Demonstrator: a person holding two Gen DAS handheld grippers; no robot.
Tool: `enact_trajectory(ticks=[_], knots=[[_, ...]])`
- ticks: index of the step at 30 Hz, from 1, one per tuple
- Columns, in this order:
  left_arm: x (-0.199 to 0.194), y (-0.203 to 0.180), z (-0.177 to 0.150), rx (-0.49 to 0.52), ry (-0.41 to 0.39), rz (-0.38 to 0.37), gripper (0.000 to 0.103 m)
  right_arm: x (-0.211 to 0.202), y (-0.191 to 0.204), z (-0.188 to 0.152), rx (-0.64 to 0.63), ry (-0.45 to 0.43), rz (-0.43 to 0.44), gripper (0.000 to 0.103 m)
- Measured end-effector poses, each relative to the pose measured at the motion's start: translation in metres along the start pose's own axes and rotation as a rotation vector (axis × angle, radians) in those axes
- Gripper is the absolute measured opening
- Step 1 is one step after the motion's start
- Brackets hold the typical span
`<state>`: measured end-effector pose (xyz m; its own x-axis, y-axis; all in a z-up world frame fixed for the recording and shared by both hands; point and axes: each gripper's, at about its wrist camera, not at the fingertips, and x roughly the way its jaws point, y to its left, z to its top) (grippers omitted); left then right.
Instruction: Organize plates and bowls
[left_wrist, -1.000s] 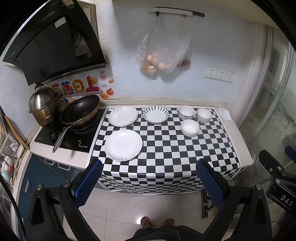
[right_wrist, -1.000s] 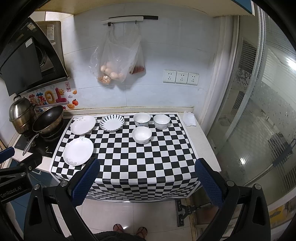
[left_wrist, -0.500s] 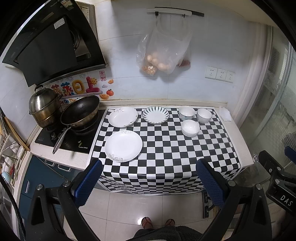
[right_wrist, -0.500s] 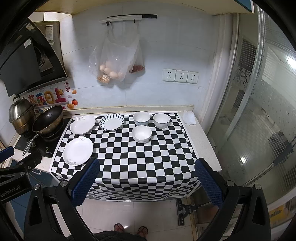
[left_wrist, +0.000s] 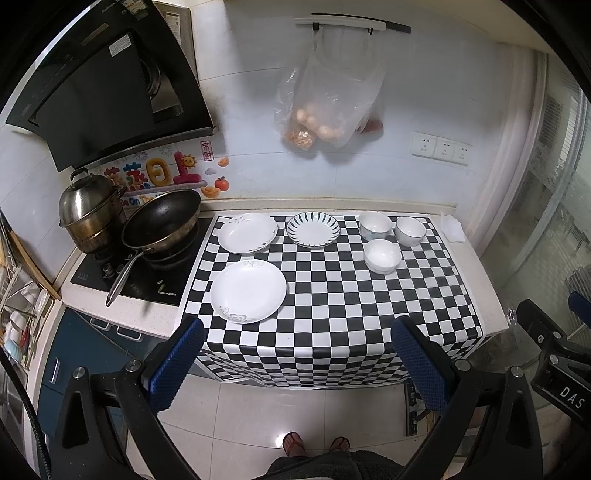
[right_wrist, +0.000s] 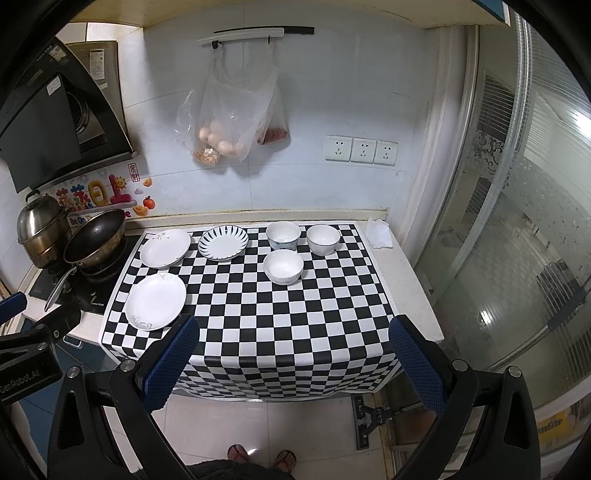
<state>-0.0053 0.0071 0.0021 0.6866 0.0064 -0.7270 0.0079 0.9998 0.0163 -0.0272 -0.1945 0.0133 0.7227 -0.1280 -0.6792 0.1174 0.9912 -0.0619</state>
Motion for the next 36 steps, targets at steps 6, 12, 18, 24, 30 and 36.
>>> enact_trajectory(ticks=[6,12,18,24,30,36], knots=[[0.000,0.001,0.001,0.000,0.001,0.000,0.103,0.002,0.001,-0.001,0.001,0.001,0.000,0.103],[0.001,0.002,0.001,-0.001,0.000,-0.001,0.103,0.002,0.001,-0.001,0.001,0.004,0.000,0.103],[0.002,0.008,0.004,-0.009,-0.005,-0.003,0.103,0.005,0.005,-0.003,-0.001,0.006,-0.003,0.103],[0.010,0.014,0.007,-0.033,-0.005,0.001,0.103,0.008,0.007,-0.004,0.000,0.006,0.010,0.103],[0.049,0.038,0.000,-0.137,0.036,0.052,0.103,0.060,0.018,-0.011,-0.004,0.066,0.197,0.103],[0.129,0.095,-0.014,-0.250,0.150,0.187,0.103,0.158,0.051,-0.025,-0.063,0.242,0.355,0.103]])
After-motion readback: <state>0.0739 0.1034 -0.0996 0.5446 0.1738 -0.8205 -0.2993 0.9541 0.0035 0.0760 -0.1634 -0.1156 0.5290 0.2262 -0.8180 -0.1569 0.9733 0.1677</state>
